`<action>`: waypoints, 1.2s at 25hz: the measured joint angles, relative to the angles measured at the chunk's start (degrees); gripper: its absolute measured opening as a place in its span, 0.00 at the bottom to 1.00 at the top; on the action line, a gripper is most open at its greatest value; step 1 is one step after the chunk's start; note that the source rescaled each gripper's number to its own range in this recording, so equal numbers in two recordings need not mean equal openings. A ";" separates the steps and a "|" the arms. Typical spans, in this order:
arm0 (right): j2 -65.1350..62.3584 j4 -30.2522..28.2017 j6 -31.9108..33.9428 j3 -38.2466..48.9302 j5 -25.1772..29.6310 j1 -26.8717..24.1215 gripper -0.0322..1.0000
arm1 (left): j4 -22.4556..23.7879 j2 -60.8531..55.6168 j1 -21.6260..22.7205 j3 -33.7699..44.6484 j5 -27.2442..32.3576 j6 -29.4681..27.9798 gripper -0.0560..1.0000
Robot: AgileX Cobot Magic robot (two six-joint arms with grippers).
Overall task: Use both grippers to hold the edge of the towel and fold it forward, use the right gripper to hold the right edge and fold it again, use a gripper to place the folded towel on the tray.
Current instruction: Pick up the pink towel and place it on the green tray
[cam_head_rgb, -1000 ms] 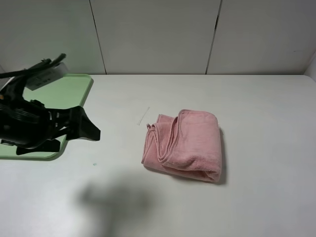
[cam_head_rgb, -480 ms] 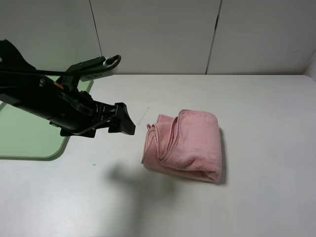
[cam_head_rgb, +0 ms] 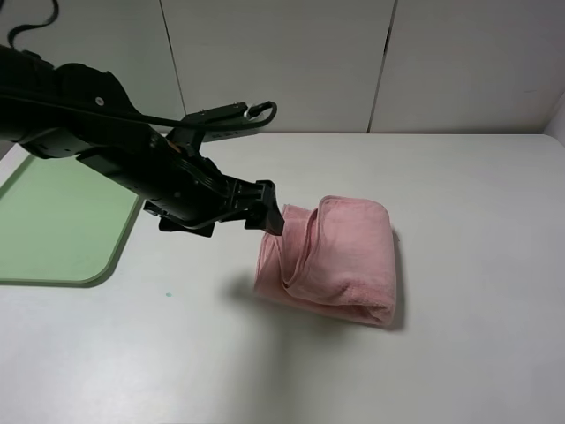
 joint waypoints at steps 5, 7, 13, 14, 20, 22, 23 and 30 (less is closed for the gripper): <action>0.00 0.00 0.00 0.00 0.00 0.00 1.00 | -1.09 5.99 -2.06 -3.95 -0.57 0.00 1.00; 0.00 0.00 0.00 0.00 0.00 0.00 1.00 | -1.21 8.17 -2.69 -5.25 -1.08 0.02 1.00; 0.00 0.00 0.00 0.00 0.00 0.00 1.00 | -1.45 14.00 -3.79 -8.56 -1.27 0.02 1.00; 0.00 0.00 0.00 0.00 0.00 0.00 1.00 | -1.50 14.81 -3.80 -9.05 -1.27 0.02 1.00; 0.00 0.00 0.00 0.00 0.00 0.00 1.00 | -1.50 18.37 -3.80 -10.83 -1.71 0.02 1.00; 0.00 0.00 0.00 0.00 0.00 0.00 1.00 | -1.50 18.93 -3.80 -10.83 -2.20 0.02 1.00; 0.00 0.00 0.00 0.00 0.00 0.00 1.00 | -1.50 19.21 -3.80 -10.83 -2.75 0.06 1.00; 0.00 0.00 0.05 0.00 0.00 0.00 1.00 | -1.50 21.83 -3.80 -13.38 -3.05 0.62 1.00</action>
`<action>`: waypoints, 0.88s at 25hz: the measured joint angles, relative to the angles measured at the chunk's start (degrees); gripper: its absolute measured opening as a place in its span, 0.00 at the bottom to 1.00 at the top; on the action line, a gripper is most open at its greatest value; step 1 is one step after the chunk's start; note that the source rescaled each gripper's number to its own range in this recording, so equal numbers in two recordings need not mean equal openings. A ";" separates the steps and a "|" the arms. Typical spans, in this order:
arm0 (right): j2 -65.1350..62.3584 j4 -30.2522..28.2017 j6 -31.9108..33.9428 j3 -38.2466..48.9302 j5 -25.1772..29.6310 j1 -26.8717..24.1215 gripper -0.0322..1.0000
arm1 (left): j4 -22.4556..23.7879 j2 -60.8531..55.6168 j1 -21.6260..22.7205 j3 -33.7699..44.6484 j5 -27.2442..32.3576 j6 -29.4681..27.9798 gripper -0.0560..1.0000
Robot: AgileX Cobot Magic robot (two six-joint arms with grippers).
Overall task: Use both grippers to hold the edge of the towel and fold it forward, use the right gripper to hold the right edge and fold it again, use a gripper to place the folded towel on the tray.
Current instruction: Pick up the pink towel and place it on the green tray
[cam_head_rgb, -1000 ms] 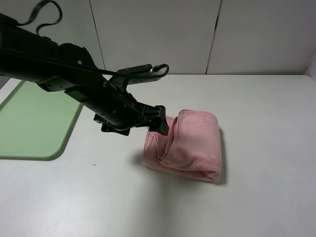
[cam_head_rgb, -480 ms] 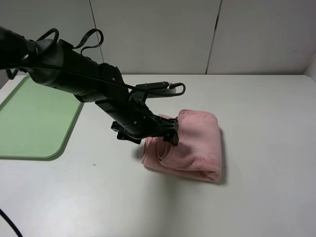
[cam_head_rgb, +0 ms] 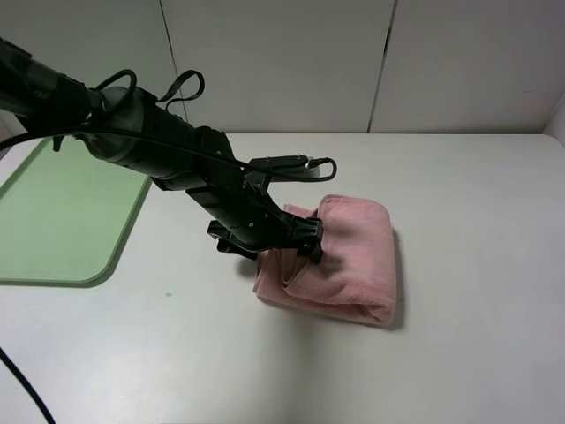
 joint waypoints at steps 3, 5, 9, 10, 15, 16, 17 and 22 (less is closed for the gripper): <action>0.00 0.00 0.00 0.00 0.00 0.00 1.00 | 0.00 0.58 0.00 -0.79 0.08 0.00 1.00; 0.00 0.00 0.06 0.00 0.00 0.00 1.00 | 0.00 0.57 -0.11 -0.79 -0.08 0.00 1.00; 0.00 0.00 0.18 0.00 0.00 0.00 1.00 | 0.00 0.59 -0.11 -0.79 -0.08 0.06 1.00; 0.00 0.00 0.18 0.00 0.00 0.00 1.00 | 0.00 0.59 -0.11 -0.79 -0.08 0.11 1.00; 0.00 0.00 0.18 0.00 0.00 0.00 1.00 | 0.04 0.64 -0.49 -0.79 -0.34 0.24 0.98; 0.00 0.00 0.18 0.00 0.00 0.00 1.00 | 0.04 0.71 -0.58 -0.86 -0.49 0.24 0.96; 0.00 0.00 0.18 0.00 0.00 0.00 1.00 | 0.04 0.85 -0.71 -0.93 -0.49 0.24 0.94; 0.00 0.00 0.18 0.00 0.00 0.00 1.00 | 0.04 1.78 -1.35 -1.46 -1.11 0.24 0.78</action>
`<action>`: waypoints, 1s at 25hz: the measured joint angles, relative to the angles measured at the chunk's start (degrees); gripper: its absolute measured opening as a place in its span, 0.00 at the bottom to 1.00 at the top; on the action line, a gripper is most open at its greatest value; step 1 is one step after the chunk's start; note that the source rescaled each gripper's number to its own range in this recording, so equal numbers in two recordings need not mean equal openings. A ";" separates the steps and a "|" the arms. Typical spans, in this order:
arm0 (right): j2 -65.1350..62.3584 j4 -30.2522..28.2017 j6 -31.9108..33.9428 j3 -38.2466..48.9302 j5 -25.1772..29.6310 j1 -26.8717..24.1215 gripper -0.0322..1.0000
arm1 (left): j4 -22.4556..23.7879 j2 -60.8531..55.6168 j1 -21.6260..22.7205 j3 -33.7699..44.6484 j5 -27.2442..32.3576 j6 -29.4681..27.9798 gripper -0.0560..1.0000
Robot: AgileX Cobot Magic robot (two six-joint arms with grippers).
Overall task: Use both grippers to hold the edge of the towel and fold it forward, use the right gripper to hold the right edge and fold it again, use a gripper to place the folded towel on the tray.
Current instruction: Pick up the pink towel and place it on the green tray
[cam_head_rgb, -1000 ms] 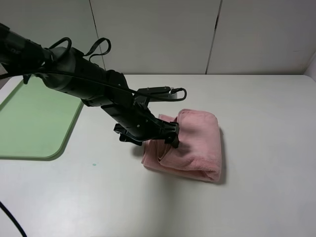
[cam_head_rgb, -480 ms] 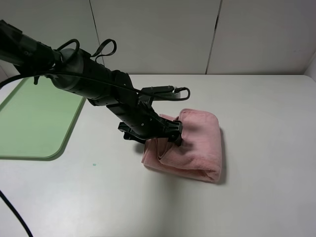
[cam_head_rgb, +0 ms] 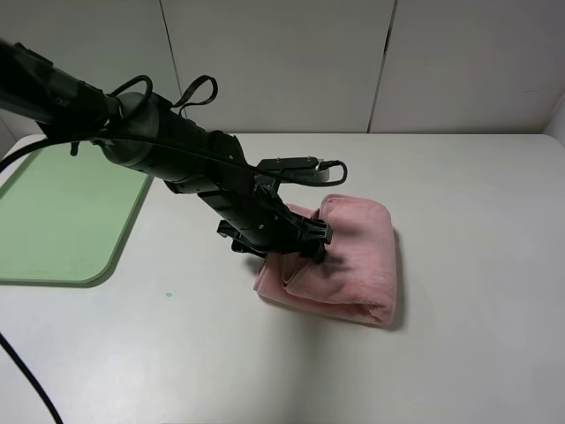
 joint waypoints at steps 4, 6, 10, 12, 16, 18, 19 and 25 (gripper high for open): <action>0.00 0.00 0.00 0.00 0.00 0.00 1.00 | 0.00 0.34 0.00 0.00 0.03 0.00 0.63; 0.00 0.00 0.00 0.00 0.00 0.00 1.00 | -0.17 0.46 0.00 0.00 0.09 0.00 0.55; 0.00 0.00 0.00 0.00 0.00 0.00 1.00 | -0.57 0.65 0.00 0.00 0.09 -0.05 0.34; 0.00 0.00 0.00 0.00 0.00 0.00 1.00 | -0.64 0.65 -0.09 0.00 0.09 -0.05 0.23; 0.00 0.00 0.00 0.00 0.00 0.00 1.00 | -0.64 0.65 -0.09 0.00 0.09 -0.05 0.21; 0.00 0.00 0.00 0.00 0.00 0.00 1.00 | -0.64 0.65 -0.09 0.00 0.09 -0.05 0.21; 0.00 0.00 0.00 0.00 0.00 0.00 1.00 | -0.64 0.65 -0.09 0.00 0.09 -0.05 0.21; 0.00 0.00 0.00 0.00 0.00 0.00 1.00 | -0.51 0.58 -0.09 0.00 0.28 -0.05 0.21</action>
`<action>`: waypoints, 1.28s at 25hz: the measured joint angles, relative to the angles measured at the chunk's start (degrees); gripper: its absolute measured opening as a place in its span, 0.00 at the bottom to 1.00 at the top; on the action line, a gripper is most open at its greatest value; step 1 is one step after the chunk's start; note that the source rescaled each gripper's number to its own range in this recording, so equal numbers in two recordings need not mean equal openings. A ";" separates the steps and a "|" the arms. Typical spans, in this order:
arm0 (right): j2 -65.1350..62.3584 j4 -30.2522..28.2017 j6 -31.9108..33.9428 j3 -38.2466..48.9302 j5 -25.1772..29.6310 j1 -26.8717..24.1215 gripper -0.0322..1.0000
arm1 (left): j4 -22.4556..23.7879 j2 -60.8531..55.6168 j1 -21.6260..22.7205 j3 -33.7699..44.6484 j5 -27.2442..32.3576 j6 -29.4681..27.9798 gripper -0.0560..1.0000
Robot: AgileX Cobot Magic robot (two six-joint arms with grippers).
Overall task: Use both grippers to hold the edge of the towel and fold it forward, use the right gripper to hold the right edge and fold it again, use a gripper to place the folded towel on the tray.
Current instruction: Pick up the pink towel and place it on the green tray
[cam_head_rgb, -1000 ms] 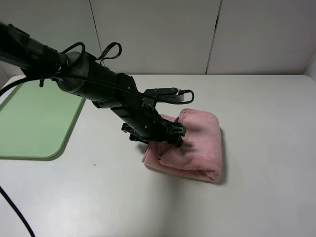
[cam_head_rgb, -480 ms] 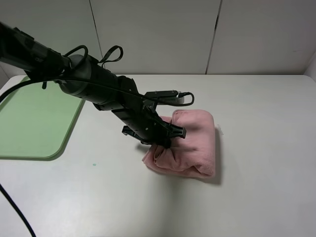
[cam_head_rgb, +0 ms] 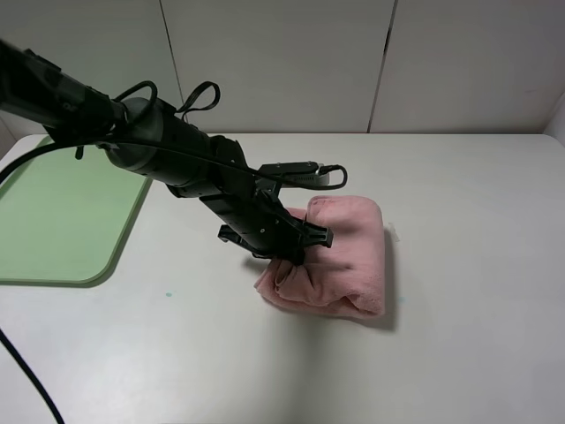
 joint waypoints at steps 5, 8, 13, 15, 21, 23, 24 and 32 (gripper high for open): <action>0.00 0.00 0.00 0.00 0.00 0.00 1.00 | 2.14 -1.23 0.42 0.00 2.03 0.00 0.21; 0.00 0.00 0.00 0.00 0.00 0.00 1.00 | 3.74 -2.79 1.34 0.06 4.31 0.00 0.21; 0.00 0.00 0.00 0.00 0.00 0.00 1.00 | 6.86 -5.10 3.73 0.10 7.16 0.00 0.21; 0.00 0.00 0.00 0.00 0.00 0.00 1.00 | 8.16 -6.01 4.85 0.10 8.53 0.00 0.21; 0.00 0.00 0.00 0.00 0.00 0.00 1.00 | 12.21 -8.56 8.67 0.10 12.11 0.00 0.21; 0.00 0.00 0.00 0.00 0.00 0.00 1.00 | 13.73 -9.29 10.27 0.10 13.53 0.00 0.21; 0.00 0.00 0.00 0.00 0.00 0.00 1.00 | 14.42 -9.53 11.14 0.10 14.41 0.00 0.21; 0.00 0.00 0.00 0.00 0.00 0.00 1.00 | 20.04 -13.70 18.67 0.52 19.31 0.00 0.21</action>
